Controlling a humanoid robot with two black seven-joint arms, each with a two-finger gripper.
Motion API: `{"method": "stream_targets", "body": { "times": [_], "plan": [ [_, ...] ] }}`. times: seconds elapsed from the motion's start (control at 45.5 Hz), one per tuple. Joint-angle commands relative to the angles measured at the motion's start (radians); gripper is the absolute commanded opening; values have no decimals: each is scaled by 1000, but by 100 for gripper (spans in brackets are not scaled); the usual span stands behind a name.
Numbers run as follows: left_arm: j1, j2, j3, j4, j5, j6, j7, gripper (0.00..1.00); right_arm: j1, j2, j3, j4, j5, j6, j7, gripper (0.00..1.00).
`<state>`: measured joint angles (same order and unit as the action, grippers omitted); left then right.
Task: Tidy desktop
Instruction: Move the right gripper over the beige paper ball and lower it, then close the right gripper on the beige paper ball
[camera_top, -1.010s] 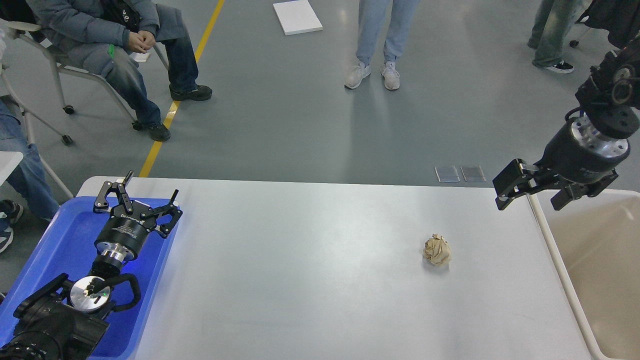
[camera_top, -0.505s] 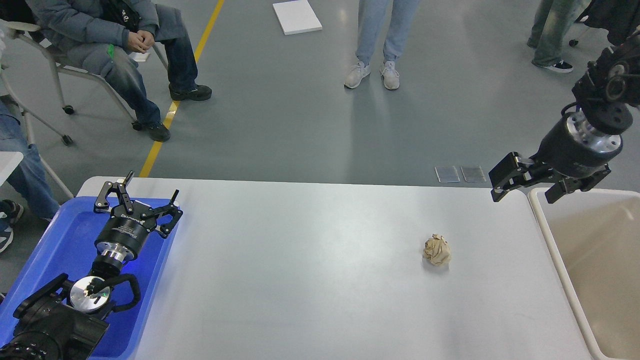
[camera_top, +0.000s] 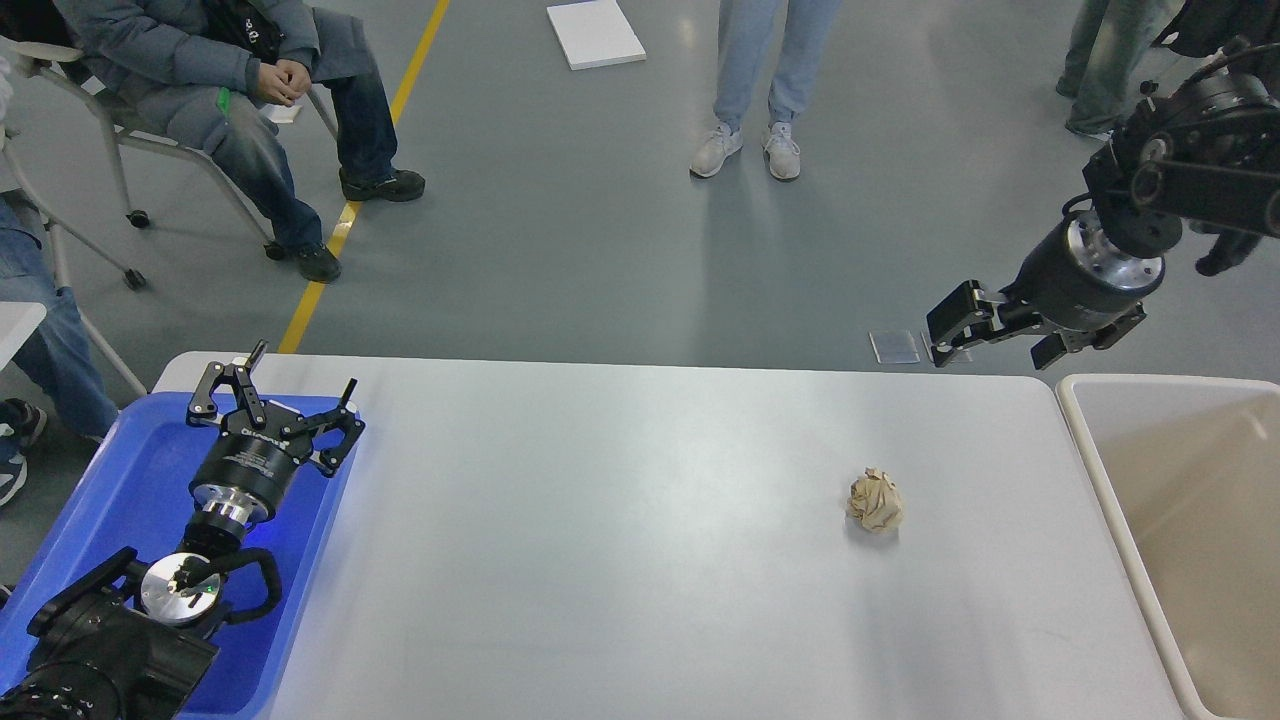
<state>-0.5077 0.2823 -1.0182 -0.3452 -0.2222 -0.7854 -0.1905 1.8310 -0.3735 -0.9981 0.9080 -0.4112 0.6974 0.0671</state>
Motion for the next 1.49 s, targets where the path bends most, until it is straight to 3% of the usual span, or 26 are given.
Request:
{"method": "stream_targets", "body": {
  "times": [0.0,0.395,0.878,1.098,1.296,1.471],
  "plan": [
    [0,0,0,0,1,0,0,100,-137,82,73,-87,0,-62,0,100],
    [0,0,1,0,0,0,-1,100,-348,188,113,-285,-3,-101,3,100],
    [0,0,0,0,0,0,0,100,-498,223,121,-311,-5,-200,5,100],
    [0,0,0,0,1,0,0,100,-605,283,121,-481,-5,-225,10,100],
    [0,0,1,0,0,0,0,100,-627,288,119,-483,-3,-223,14,100],
    [0,0,0,0,0,0,0,100,-659,288,124,-494,-5,-225,57,100]
  ]
}}
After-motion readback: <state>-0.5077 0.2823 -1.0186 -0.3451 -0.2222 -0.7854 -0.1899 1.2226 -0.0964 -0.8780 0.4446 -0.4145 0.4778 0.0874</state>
